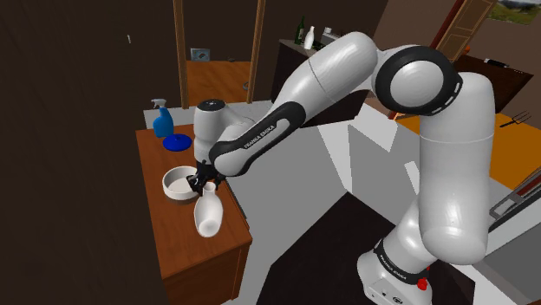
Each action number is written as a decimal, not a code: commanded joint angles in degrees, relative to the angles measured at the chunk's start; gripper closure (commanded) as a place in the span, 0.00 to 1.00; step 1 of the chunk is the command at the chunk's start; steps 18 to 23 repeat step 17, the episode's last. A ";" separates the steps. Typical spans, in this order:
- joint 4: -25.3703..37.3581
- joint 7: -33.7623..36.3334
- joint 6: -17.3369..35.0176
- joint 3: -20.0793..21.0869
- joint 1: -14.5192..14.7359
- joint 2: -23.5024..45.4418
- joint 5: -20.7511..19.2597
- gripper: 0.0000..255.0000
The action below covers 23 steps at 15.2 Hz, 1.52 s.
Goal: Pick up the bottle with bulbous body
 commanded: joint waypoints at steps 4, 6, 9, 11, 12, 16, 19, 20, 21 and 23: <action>-0.07 -0.78 -2.19 0.73 -0.57 -2.28 1.02 1.00; -0.02 -1.14 -3.32 1.07 -0.81 -3.39 1.53 1.00; 0.15 -1.68 -5.04 1.54 -1.15 -5.00 2.29 1.00; 0.33 -2.03 -6.21 1.83 -1.36 -6.03 2.79 1.00; 0.44 -2.21 -6.80 1.97 -1.45 -6.54 3.03 1.00; 0.85 -2.75 -8.70 2.37 -1.74 -8.09 3.80 1.00; 0.86 -2.75 -8.70 2.37 -1.73 -8.09 3.80 1.00; 0.86 -2.75 -8.70 2.37 -1.73 -8.09 3.80 1.00; 0.86 -2.75 -8.70 2.37 -1.73 -8.09 3.80 1.00; 0.86 -2.75 -8.70 2.37 -1.73 -8.09 3.80 1.00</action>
